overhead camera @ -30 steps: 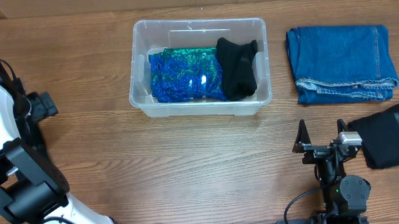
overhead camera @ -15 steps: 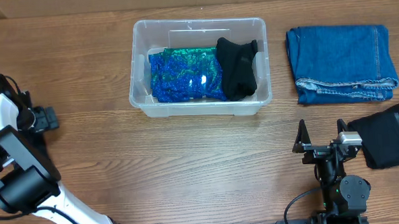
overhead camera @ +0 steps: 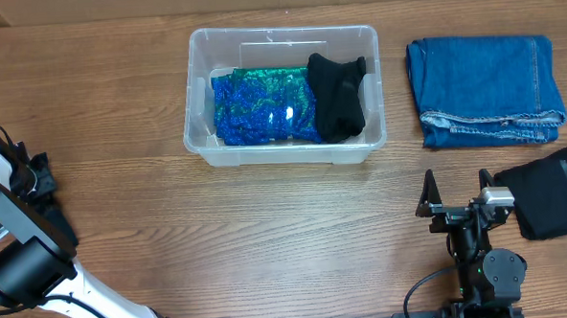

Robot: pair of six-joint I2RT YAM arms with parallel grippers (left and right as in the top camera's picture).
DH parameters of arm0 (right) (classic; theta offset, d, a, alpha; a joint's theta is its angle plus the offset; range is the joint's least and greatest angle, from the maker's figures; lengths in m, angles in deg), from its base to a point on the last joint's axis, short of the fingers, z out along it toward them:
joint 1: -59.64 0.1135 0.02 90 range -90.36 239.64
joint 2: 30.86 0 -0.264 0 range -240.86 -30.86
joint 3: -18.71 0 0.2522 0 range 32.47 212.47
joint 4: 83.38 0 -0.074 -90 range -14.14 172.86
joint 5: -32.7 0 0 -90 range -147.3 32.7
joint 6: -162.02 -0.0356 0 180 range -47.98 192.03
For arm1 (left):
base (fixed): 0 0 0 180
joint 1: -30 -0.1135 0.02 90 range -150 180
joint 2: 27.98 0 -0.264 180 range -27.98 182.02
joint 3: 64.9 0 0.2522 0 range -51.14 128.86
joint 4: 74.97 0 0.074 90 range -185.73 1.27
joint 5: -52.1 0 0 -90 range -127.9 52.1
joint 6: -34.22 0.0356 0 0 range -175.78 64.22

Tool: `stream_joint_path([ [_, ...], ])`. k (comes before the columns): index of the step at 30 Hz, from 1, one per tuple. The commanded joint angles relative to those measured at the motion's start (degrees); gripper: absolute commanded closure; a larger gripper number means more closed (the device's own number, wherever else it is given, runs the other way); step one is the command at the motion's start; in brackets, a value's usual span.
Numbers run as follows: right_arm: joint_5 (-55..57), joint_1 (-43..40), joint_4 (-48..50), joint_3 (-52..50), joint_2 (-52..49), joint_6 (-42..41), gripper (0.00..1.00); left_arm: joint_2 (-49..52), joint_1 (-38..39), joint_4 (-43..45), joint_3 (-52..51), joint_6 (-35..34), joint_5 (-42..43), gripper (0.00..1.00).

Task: Pack container
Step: 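Move the left gripper to the black striped cloth and grasp it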

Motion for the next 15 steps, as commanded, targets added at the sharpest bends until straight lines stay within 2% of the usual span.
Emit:
stream_joint_path([
  [1,0.55,0.28,0.31,-0.59,0.46,-0.35,0.0,1.22,1.75,-0.37,0.11,-0.46,13.55,0.96],
  [5,0.55,0.28,0.31,-0.59,0.46,-0.35,0.0,1.22,4.63,-5.84,6.6,-1.99,20.72,0.96],
  [6,0.55,0.28,0.31,-0.59,0.46,-0.35,0.0,1.22,6.51,-9.92,12.04,-2.58,25.79,0.96],
  [10,0.55,0.28,0.33,-0.59,0.46,-0.35,0.0,1.22,10.67,-17.86,23.08,-4.02,36.35,0.96],
  [11,0.55,0.28,0.31,-0.59,0.46,-0.35,0.0,1.22,12.96,-22.82,29.05,-4.94,40.06,0.96],
  [15,0.55,0.28,0.31,-0.59,0.46,-0.35,0.0,1.22,19.34,-32.06,41.59,-4.85,41.31,0.96],
])
